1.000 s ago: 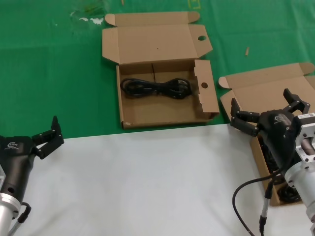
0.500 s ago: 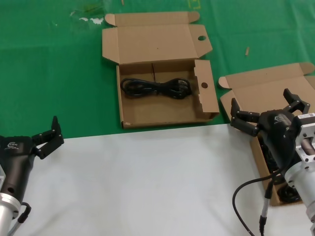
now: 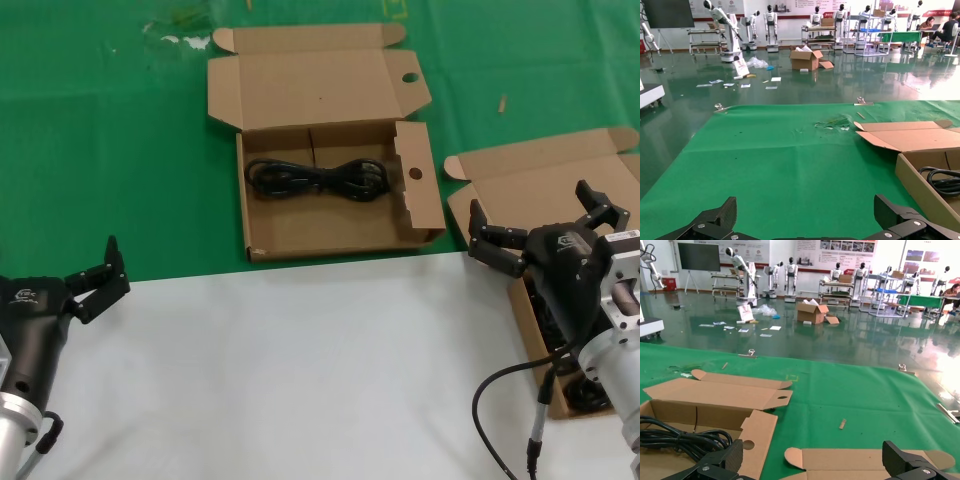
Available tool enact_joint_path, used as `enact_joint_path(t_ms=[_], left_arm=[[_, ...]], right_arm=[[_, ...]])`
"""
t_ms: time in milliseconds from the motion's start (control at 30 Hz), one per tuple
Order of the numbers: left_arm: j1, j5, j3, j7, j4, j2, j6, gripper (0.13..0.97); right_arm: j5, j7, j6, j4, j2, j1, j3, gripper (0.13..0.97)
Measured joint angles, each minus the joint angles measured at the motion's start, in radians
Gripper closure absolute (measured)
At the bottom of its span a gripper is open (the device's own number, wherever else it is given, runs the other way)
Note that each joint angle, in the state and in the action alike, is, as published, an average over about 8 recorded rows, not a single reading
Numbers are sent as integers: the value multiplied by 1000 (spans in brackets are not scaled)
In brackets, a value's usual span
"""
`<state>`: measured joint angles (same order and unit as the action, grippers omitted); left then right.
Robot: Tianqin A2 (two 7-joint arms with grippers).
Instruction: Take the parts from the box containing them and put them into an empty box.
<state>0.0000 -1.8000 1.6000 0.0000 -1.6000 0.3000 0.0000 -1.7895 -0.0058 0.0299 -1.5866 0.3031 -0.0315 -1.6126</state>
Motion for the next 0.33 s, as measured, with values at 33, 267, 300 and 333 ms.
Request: enact_joint_path(t_ms=[33,267,300,333], left_arm=[[0,0,0,0,0,0,0,132],[0,0,0,0,0,0,0,132],[0,0,0,0,0,0,0,132],[0,0,0,0,0,0,0,132]], right_arm=[[0,0,0,0,0,0,0,129],[0,0,0,0,0,0,0,129],[0,0,0,0,0,0,0,129],[0,0,0,0,0,0,0,129]])
